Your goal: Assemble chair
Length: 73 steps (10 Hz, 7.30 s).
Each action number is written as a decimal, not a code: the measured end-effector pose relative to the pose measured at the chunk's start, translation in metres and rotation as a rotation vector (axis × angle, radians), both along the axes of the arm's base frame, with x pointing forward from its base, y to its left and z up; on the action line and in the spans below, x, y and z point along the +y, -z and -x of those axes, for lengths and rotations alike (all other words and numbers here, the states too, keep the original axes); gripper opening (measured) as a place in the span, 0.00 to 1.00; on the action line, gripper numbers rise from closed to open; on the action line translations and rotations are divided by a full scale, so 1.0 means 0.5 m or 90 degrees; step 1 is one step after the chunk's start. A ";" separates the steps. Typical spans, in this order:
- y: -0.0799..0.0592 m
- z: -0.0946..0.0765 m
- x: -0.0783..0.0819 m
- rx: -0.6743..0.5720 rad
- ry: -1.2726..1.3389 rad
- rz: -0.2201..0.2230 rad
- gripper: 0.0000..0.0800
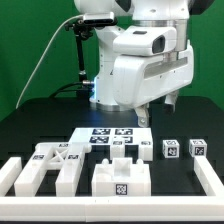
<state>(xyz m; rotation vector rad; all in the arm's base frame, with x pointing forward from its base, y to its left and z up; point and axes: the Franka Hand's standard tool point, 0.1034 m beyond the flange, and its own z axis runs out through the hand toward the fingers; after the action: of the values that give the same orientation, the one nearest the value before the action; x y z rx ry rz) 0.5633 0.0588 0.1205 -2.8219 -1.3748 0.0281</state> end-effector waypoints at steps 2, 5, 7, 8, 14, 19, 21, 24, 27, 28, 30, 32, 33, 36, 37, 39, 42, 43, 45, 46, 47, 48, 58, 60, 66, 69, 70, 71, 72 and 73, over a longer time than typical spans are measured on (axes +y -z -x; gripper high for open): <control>0.000 0.000 0.000 0.000 0.000 0.000 0.81; 0.000 0.000 0.000 0.000 0.000 0.000 0.81; 0.000 0.000 0.000 0.000 0.000 0.000 0.81; 0.000 0.000 0.000 0.000 0.000 0.000 0.81; 0.011 -0.034 -0.085 -0.011 0.326 -0.002 0.81; 0.027 -0.030 -0.126 0.012 0.590 -0.031 0.81; 0.062 -0.025 -0.159 0.024 0.627 -0.016 0.81; 0.137 -0.030 -0.176 -0.003 0.632 -0.017 0.81; 0.195 -0.020 -0.181 -0.006 0.618 -0.018 0.81; 0.198 -0.019 -0.182 -0.005 0.613 -0.017 0.81; 0.197 -0.020 -0.181 -0.005 0.612 -0.017 0.68; 0.197 -0.020 -0.181 -0.005 0.612 -0.017 0.38; 0.197 -0.020 -0.181 -0.005 0.612 -0.017 0.38; 0.197 -0.020 -0.181 -0.005 0.612 -0.017 0.04; 0.197 -0.020 -0.181 -0.005 0.612 -0.017 0.04; 0.197 -0.020 -0.181 -0.005 0.612 -0.017 0.04; 0.197 -0.020 -0.181 -0.005 0.612 -0.017 0.04; 0.197 -0.020 -0.181 -0.005 0.612 -0.017 0.04; 0.192 -0.041 -0.158 0.003 0.620 -0.017 0.04; 0.185 -0.073 -0.135 -0.001 0.610 -0.021 0.04; 0.181 -0.090 -0.119 -0.007 0.601 -0.025 0.04; 0.178 -0.093 -0.106 -0.009 0.595 -0.026 0.04; 0.192 -0.108 -0.040 -0.016 0.578 -0.028 0.13; 0.192 -0.108 -0.040 -0.016 0.578 -0.028 0.37; 0.192 -0.108 -0.040 -0.016 0.578 -0.028 0.81; 0.192 -0.108 -0.040 -0.016 0.578 -0.028 0.81; 0.191 -0.108 -0.040 -0.017 0.578 -0.028 0.81; 0.176 -0.099 -0.041 0.000 0.576 -0.021 0.81; 0.150 -0.080 -0.049 0.033 0.573 -0.007 0.81; 0.131 -0.069 -0.055 0.034 0.573 -0.006 0.81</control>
Offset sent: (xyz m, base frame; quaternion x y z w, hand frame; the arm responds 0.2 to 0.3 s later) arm 0.0000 0.0000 0.0000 0.0000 0.0000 0.0000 1.0000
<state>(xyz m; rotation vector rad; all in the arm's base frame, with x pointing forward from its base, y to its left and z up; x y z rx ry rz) 0.5977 0.0315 0.0551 -3.0995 -0.0089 0.0888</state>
